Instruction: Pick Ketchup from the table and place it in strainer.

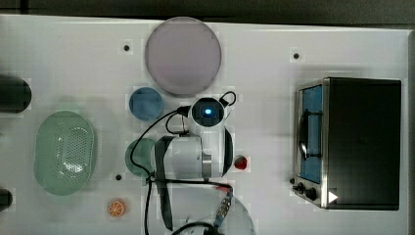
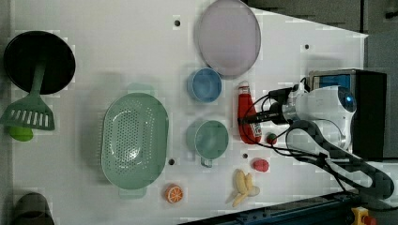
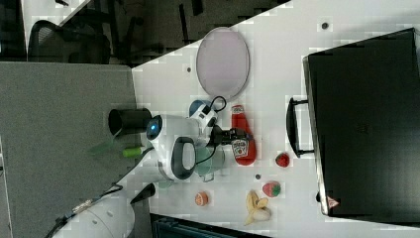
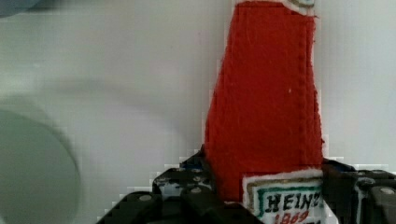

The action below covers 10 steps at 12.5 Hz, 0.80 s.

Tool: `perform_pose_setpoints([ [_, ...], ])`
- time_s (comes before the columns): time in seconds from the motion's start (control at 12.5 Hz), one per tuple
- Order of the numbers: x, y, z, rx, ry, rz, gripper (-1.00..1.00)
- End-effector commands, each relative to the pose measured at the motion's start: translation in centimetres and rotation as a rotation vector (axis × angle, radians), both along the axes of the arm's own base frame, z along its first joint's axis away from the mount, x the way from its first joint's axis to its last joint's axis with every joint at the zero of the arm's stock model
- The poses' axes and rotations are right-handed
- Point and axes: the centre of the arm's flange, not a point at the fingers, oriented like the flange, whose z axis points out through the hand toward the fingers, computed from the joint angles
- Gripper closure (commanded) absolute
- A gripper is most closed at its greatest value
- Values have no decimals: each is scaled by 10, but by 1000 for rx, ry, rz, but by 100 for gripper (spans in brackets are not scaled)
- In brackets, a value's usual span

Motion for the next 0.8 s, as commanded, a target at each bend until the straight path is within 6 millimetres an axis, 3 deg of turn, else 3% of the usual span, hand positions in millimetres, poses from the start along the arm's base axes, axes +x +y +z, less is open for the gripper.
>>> perform_pose_setpoints([
  [0.08, 19, 7, 90, -21, -81, 48, -25],
  [0.32, 22, 35, 195, -51, -149, 88, -25],
  [0.48, 15, 59, 252, -73, -181, 66, -25],
  [0.64, 3, 100, 278, -90, -178, 37, -25],
  [0.8, -8, 152, 281, -68, -178, -22, -25],
])
